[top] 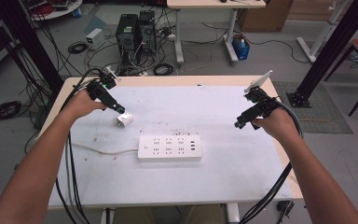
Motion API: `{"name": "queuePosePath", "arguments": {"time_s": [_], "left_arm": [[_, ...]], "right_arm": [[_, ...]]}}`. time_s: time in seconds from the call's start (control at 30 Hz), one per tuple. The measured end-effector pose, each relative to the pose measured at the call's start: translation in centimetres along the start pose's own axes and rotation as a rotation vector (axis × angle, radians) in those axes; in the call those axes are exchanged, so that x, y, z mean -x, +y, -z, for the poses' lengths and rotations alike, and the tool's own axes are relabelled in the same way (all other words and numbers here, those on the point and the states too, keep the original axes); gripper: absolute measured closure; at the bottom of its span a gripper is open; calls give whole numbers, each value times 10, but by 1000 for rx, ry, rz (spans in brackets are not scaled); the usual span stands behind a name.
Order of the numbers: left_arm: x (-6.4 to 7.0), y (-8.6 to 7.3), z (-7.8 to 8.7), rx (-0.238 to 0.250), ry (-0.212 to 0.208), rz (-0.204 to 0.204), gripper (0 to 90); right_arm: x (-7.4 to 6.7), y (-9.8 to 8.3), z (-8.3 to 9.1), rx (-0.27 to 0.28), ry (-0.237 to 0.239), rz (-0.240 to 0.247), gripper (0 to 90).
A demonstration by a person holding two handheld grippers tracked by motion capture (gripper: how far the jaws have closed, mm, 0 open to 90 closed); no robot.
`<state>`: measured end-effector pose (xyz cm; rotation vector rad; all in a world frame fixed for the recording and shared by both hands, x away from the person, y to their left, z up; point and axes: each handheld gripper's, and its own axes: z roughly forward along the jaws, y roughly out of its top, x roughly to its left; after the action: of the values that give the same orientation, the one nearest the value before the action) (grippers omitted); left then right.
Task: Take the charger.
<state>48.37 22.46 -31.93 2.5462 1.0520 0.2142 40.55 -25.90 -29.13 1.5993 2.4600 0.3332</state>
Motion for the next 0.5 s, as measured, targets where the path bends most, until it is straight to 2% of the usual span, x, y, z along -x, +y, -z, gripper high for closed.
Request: {"name": "queuePosePath", "arguments": {"time_s": [0.17, 0.27, 0.4, 0.5], "left_arm": [[-5, 4, -17, -35, -8, -3, 127], [-6, 7, -26, -41, -16, -24, 127], [-6, 10, -41, -80, -13, -44, 127], [-7, 11, -50, -83, 1, -47, 127]], "right_arm": [[3, 1, -5, 3, 7, 4, 22], [3, 1, -7, -7, 2, 7, 22], [3, 1, -6, -2, 1, 17, 22], [2, 1, -6, -1, -7, 31, 22]]}}
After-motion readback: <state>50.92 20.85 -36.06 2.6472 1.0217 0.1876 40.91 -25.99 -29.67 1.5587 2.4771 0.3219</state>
